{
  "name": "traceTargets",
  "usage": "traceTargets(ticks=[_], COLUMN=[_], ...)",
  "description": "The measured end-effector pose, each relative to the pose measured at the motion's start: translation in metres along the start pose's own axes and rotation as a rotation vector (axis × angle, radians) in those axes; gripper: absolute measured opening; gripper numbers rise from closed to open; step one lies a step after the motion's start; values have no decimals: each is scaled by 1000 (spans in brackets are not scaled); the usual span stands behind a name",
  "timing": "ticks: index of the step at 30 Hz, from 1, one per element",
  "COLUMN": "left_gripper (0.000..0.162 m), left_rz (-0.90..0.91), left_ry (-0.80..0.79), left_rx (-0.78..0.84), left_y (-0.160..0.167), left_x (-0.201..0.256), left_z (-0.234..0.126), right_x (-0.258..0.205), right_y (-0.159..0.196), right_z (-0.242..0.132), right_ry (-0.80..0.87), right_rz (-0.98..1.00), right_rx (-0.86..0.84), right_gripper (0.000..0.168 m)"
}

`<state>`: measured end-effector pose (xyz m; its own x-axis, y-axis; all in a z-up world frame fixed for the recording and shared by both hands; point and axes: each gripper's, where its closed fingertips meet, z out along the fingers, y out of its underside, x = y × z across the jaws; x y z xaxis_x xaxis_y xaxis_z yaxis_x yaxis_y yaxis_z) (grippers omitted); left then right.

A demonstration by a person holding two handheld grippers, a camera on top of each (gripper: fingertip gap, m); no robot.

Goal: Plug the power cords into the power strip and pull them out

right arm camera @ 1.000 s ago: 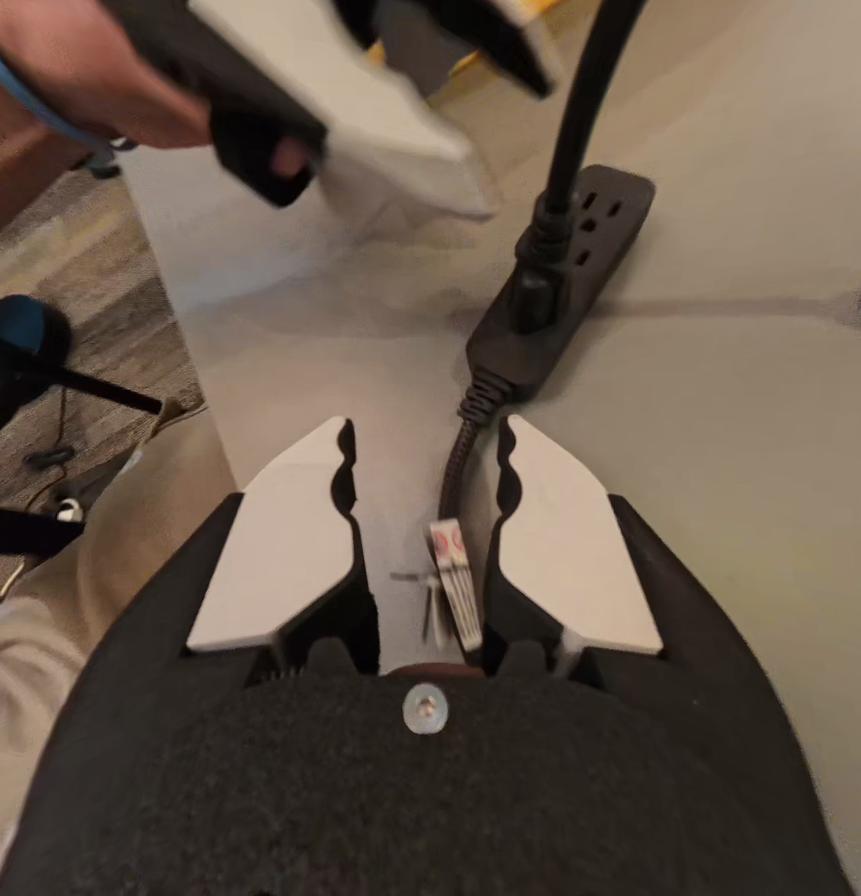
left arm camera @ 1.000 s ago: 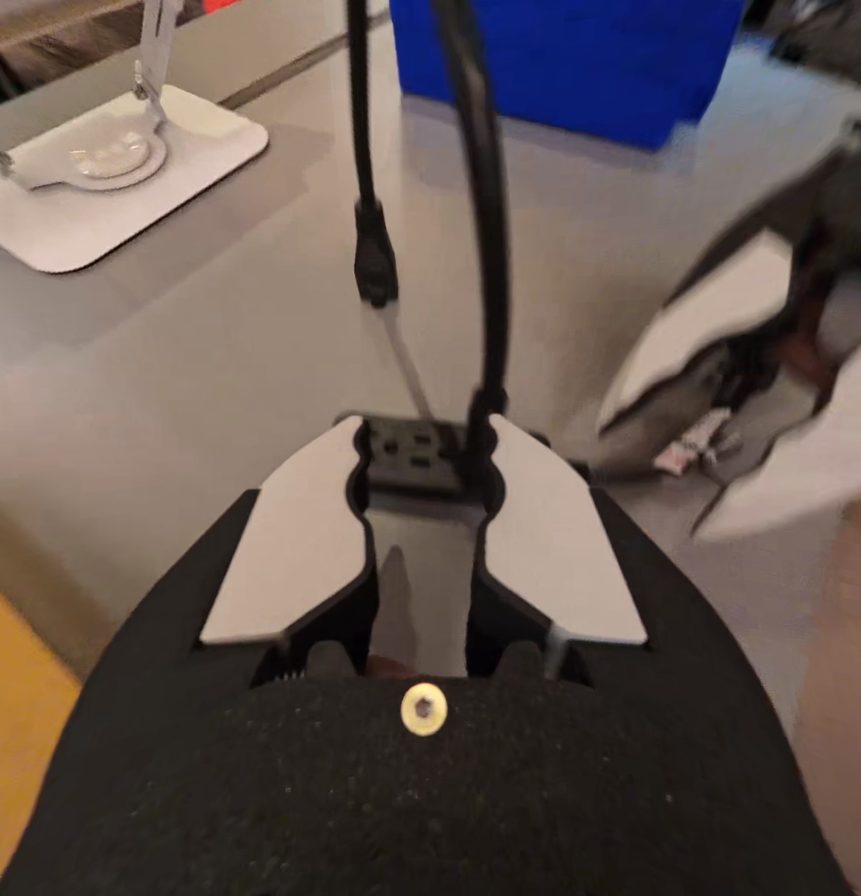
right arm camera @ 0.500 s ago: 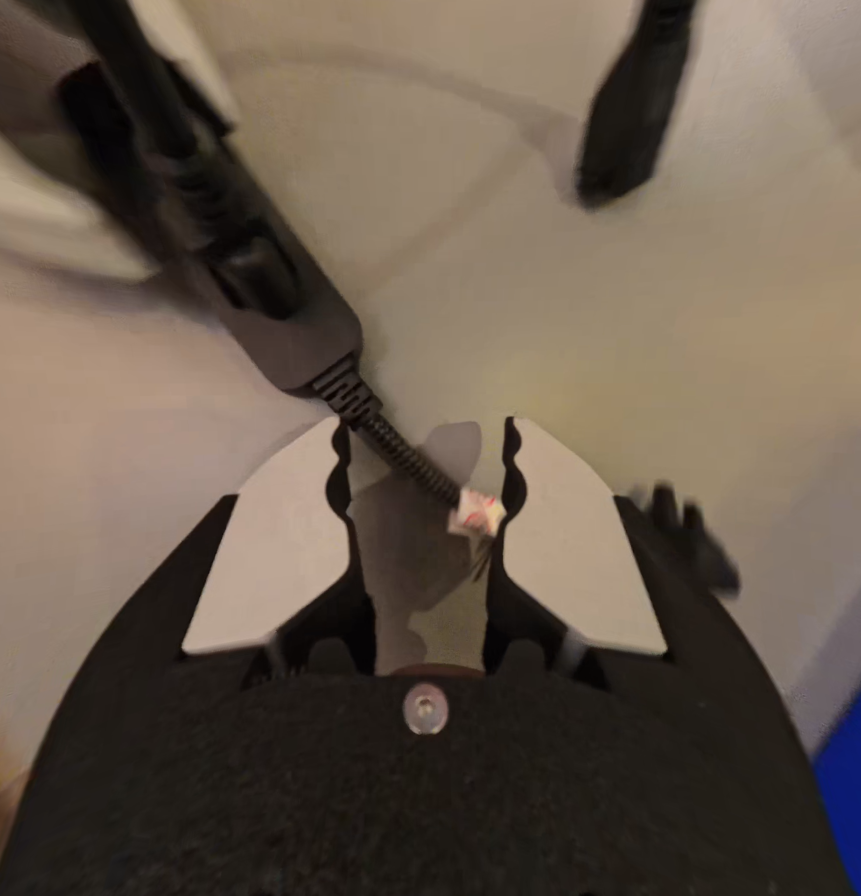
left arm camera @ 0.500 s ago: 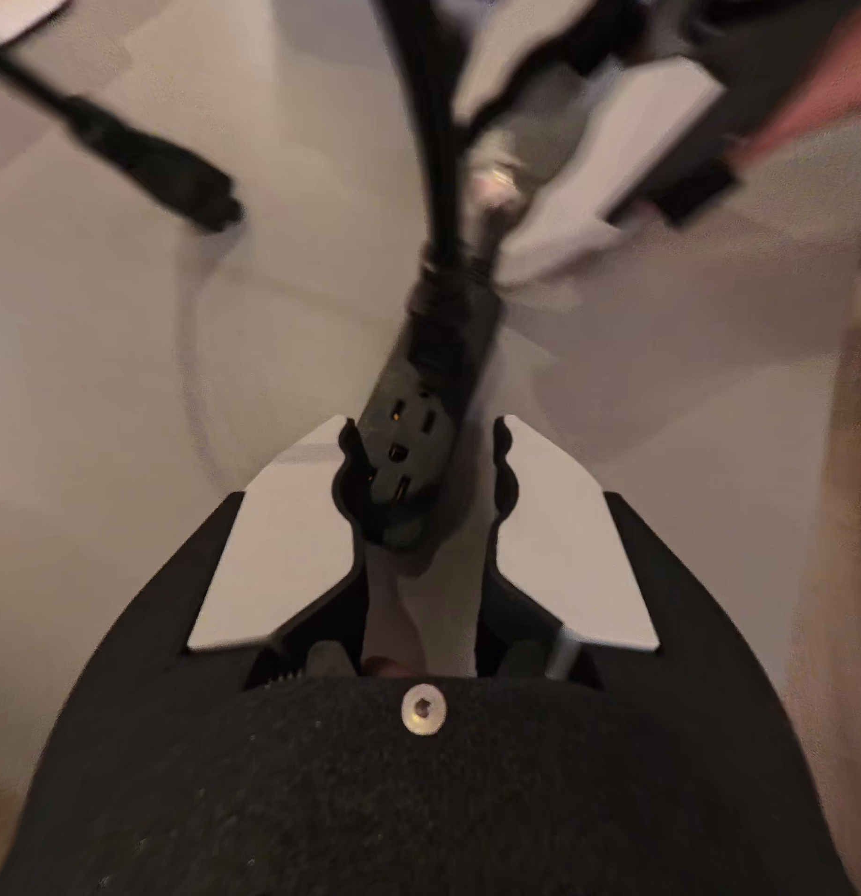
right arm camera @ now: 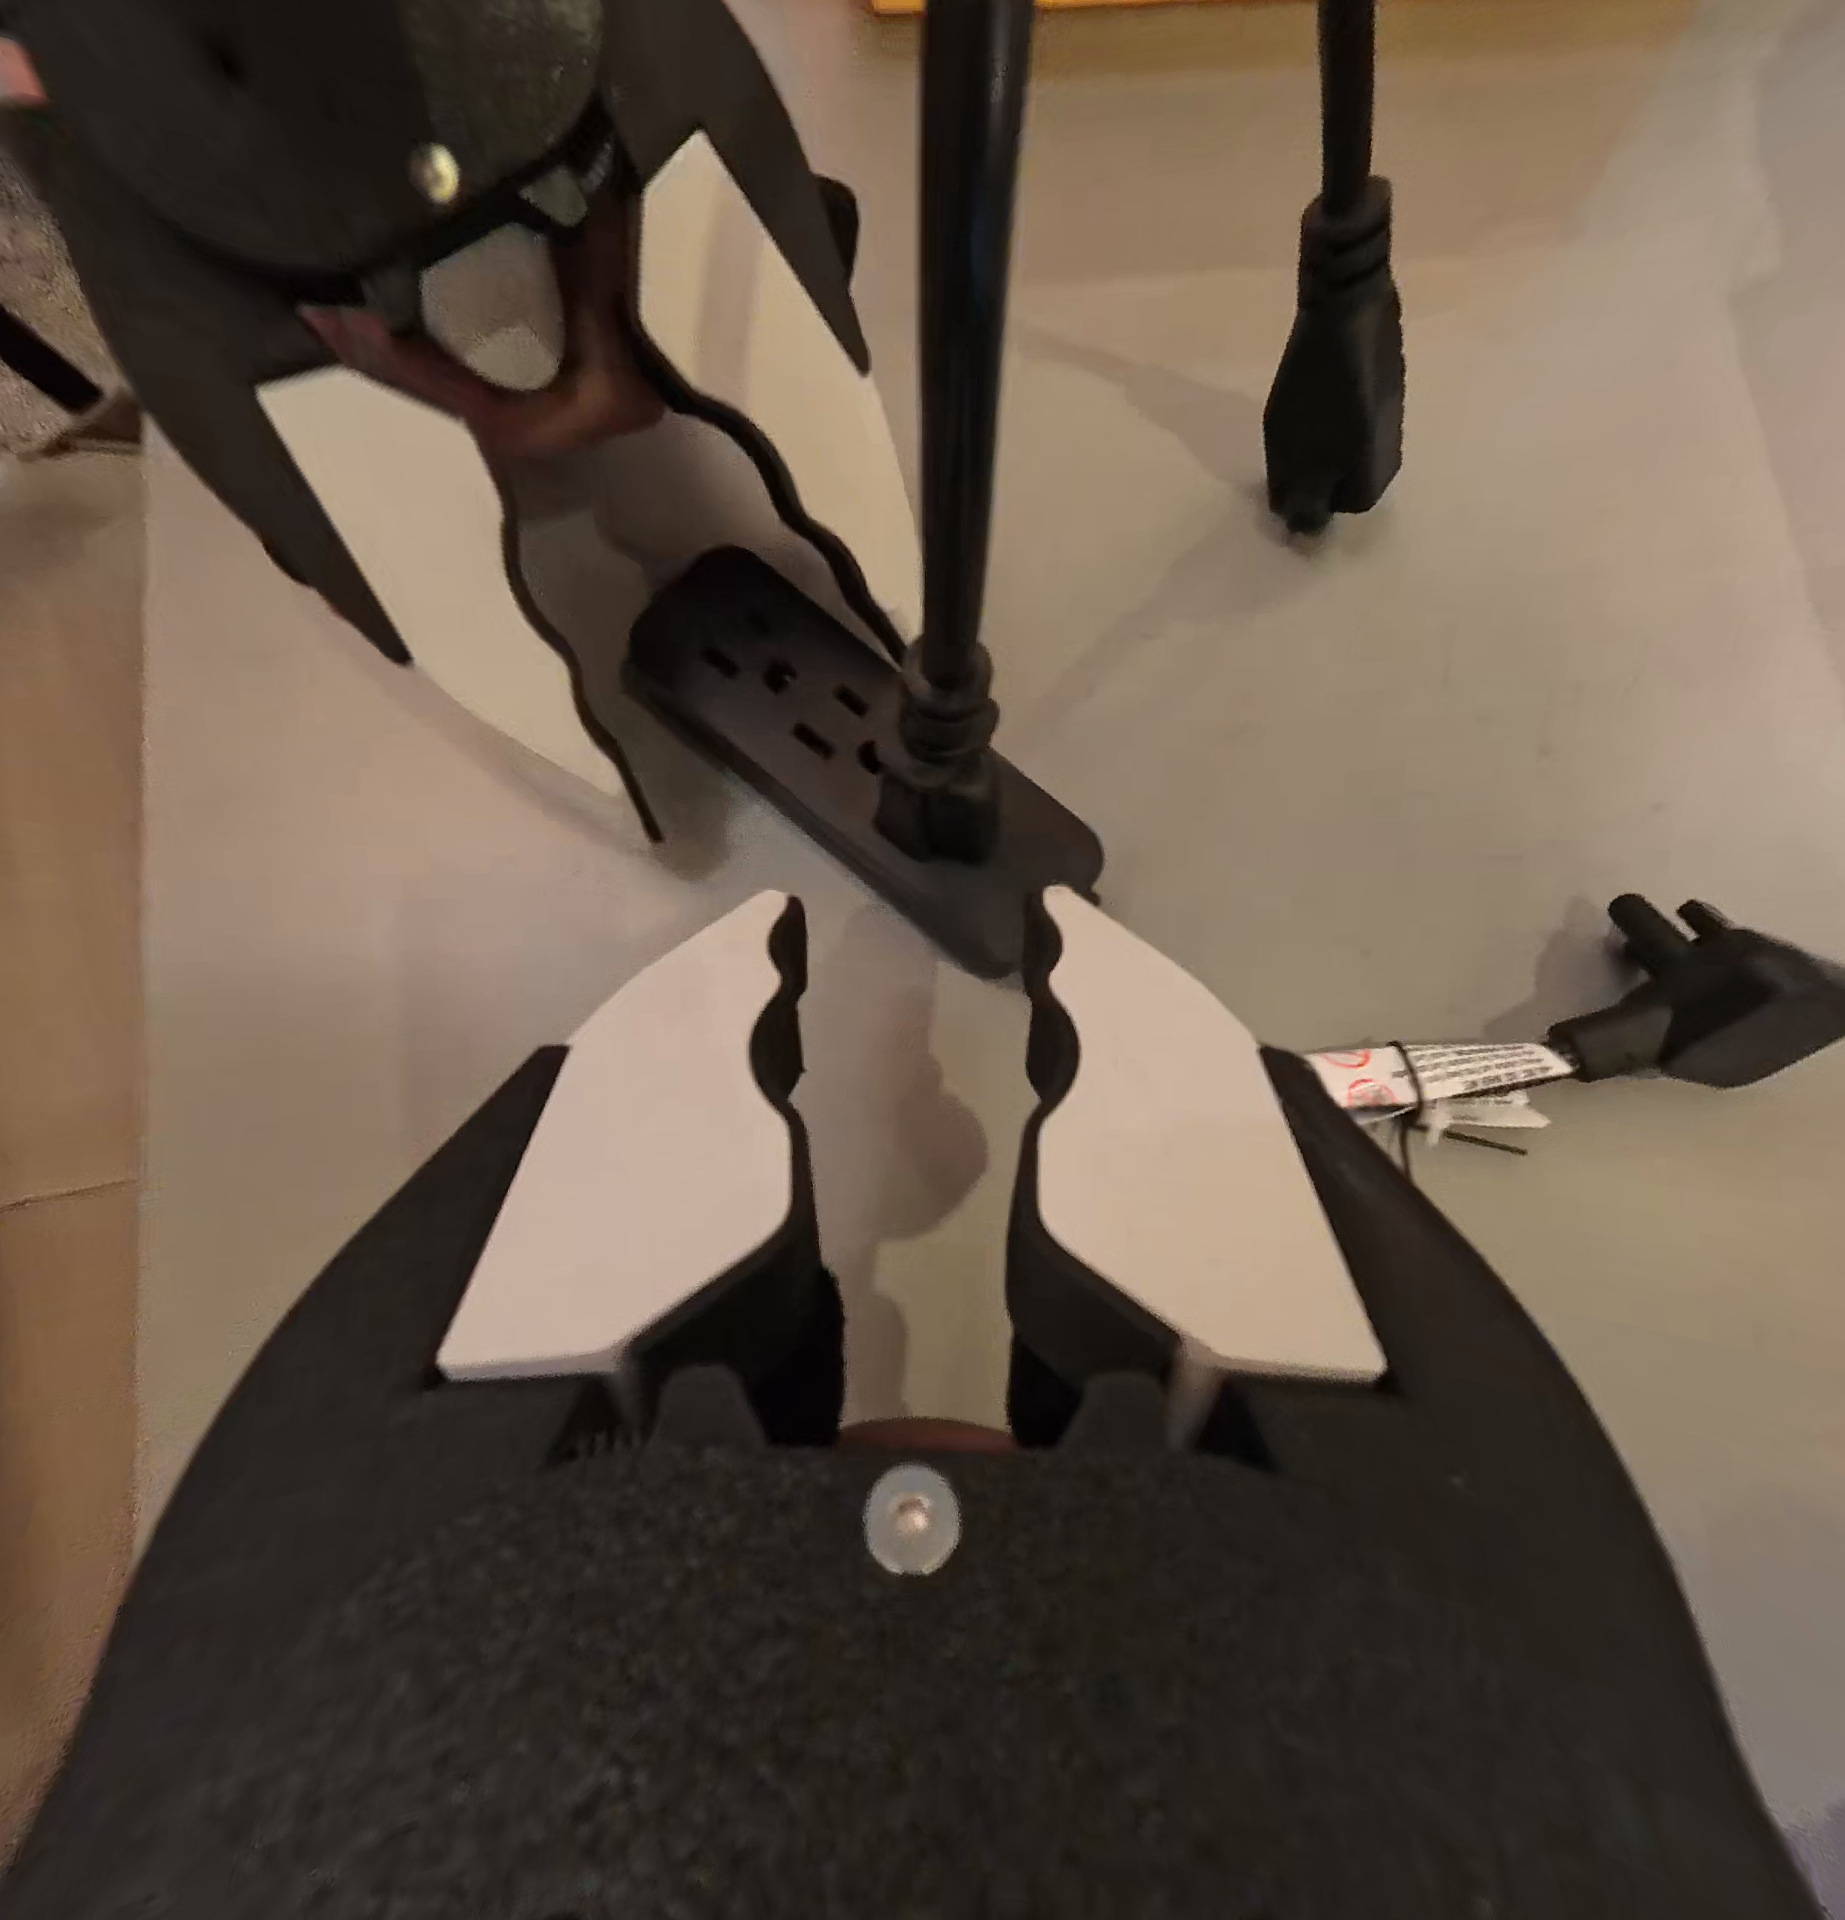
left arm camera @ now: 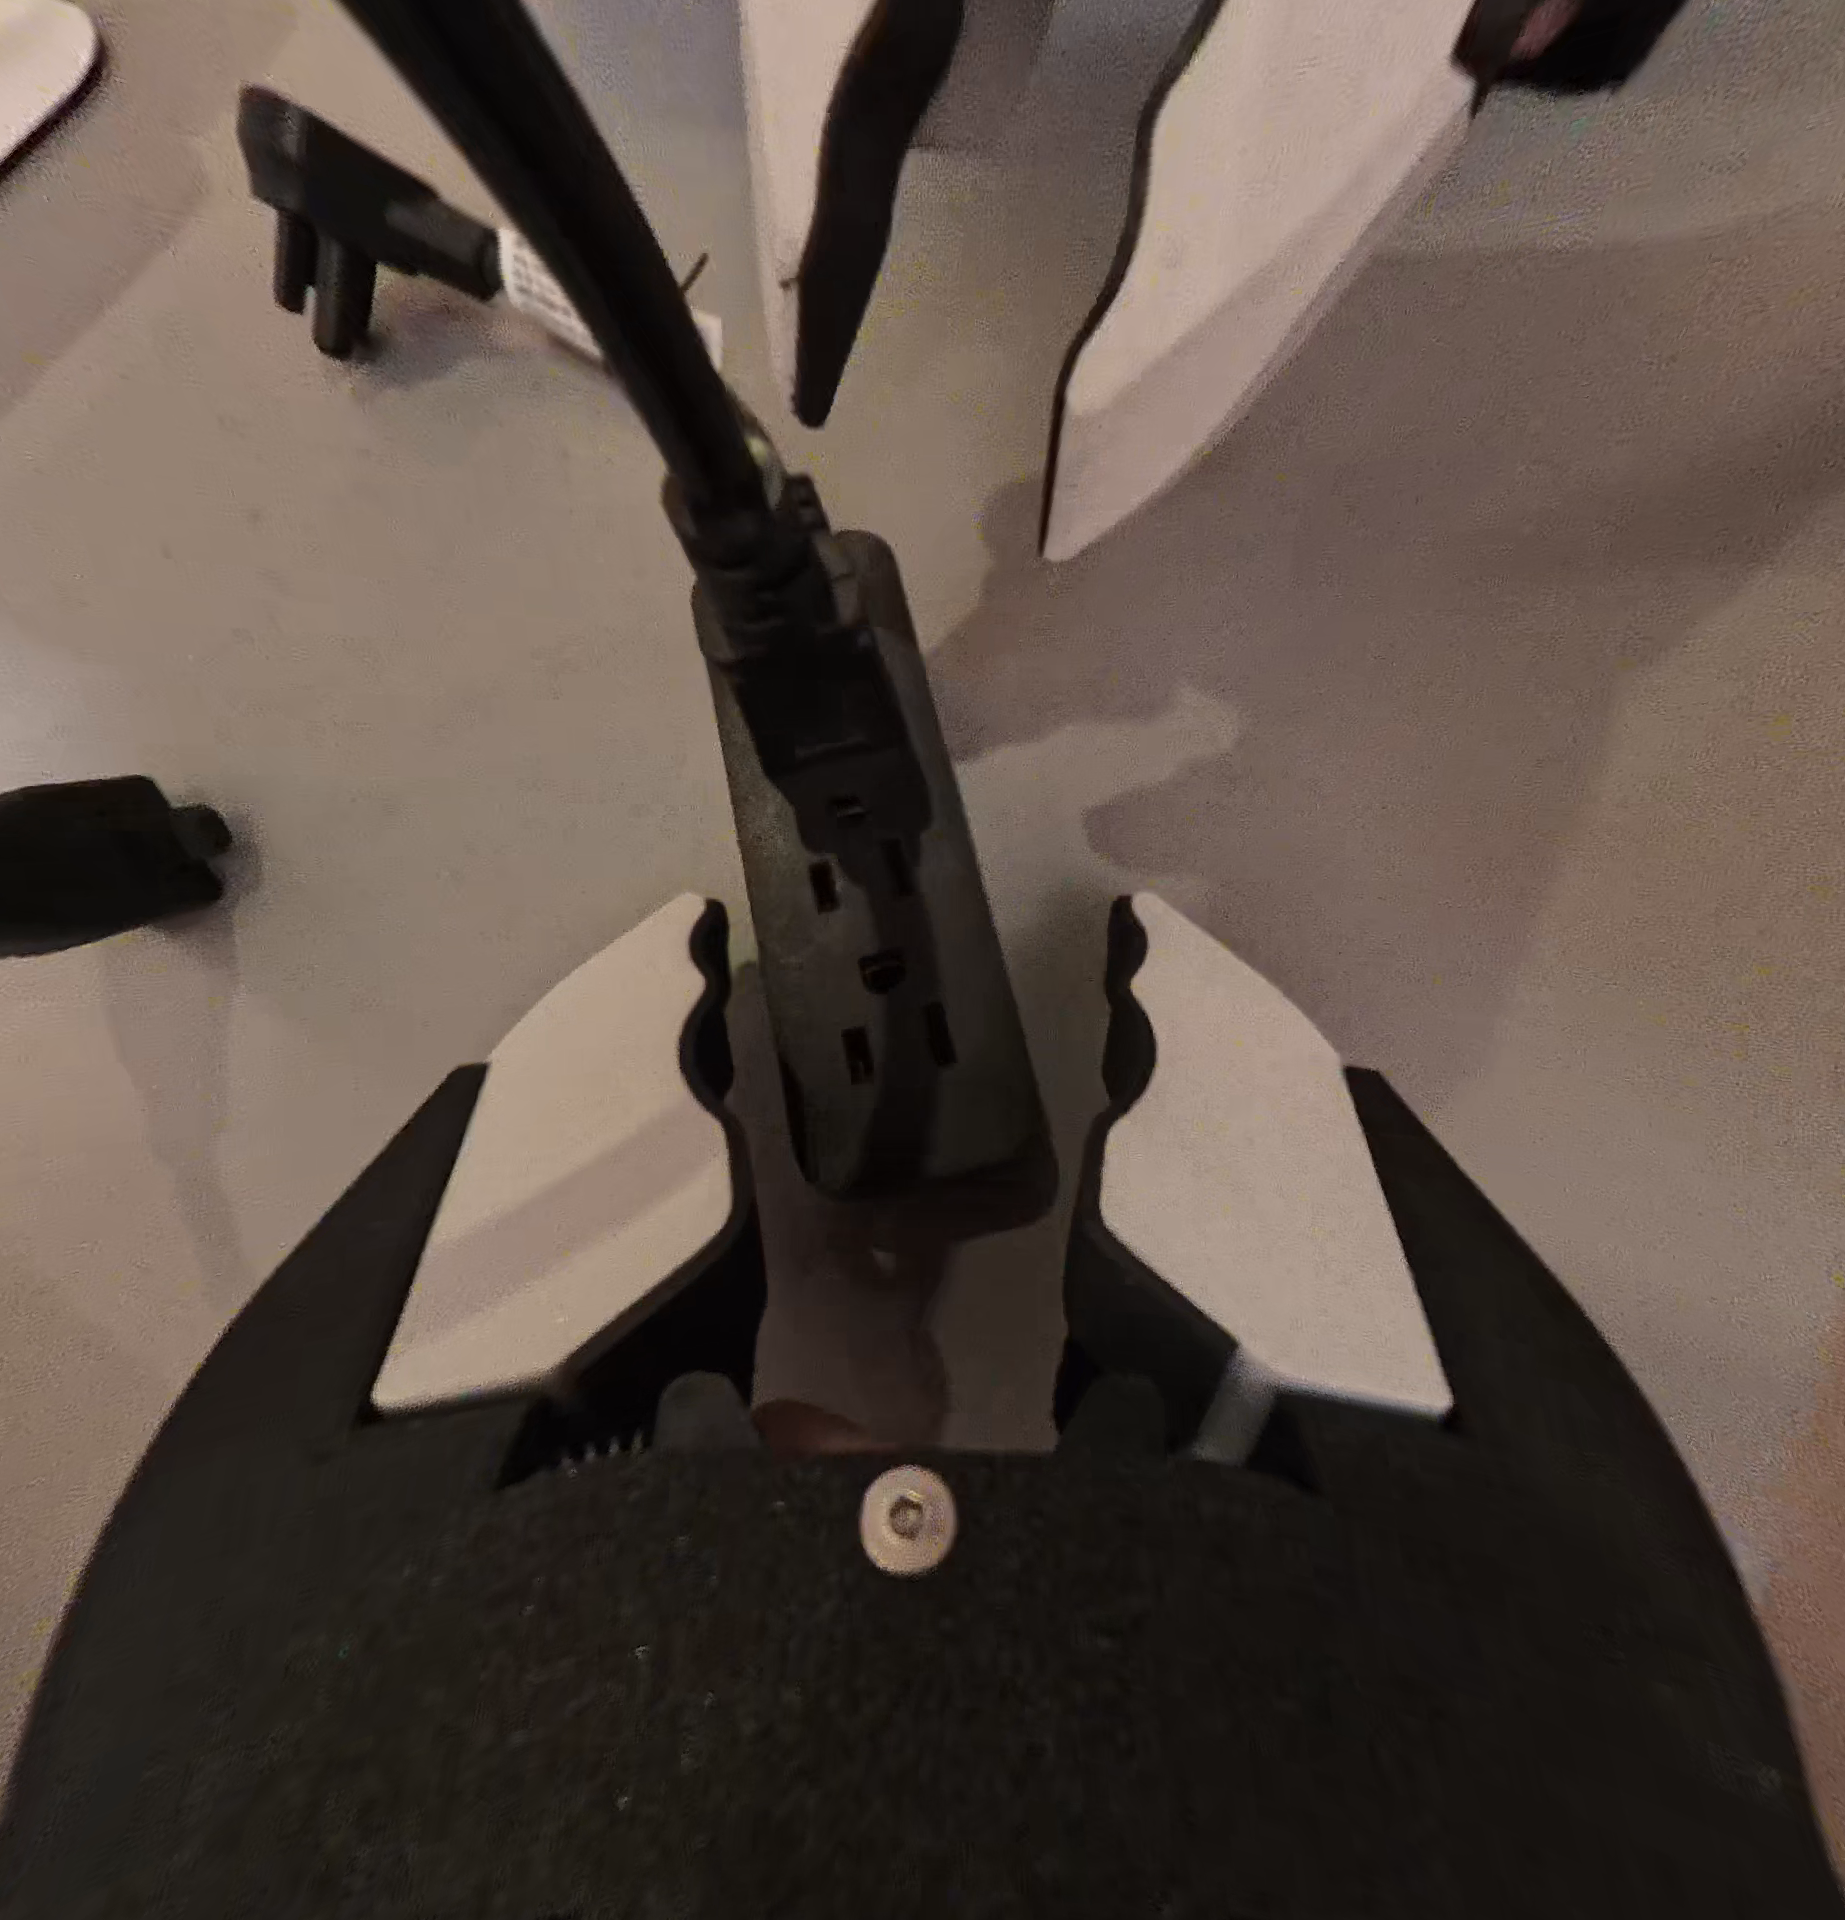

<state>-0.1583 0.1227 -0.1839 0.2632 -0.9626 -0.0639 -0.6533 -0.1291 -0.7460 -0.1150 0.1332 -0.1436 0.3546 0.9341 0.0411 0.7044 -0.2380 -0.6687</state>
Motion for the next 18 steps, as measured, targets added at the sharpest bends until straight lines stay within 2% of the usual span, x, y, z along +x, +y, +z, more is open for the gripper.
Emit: traceTargets(ticks=[1,4,7,8,18], left_gripper=[67,56,51,43,44], left_rz=[9,-8,-103,-116,-1], left_ry=[-31,-83,-59,-29,63], left_rx=[-24,-11,-2,-2,12], left_y=[3,-6,-12,-12,-9], left_x=[-2,-11,-16,-14,-21], left_z=[5,9,13,14,15], right_x=[4,7,6,5,7], right_y=[0,-4,-6,-5,-19], right_z=[3,11,19,20,25], right_ry=[-8,-58,-89,-97,-132], right_rz=[-10,-45,-100,-118,-251], right_rx=[-23,-69,-101,-106,26], right_gripper=[40,39,40,39,38])
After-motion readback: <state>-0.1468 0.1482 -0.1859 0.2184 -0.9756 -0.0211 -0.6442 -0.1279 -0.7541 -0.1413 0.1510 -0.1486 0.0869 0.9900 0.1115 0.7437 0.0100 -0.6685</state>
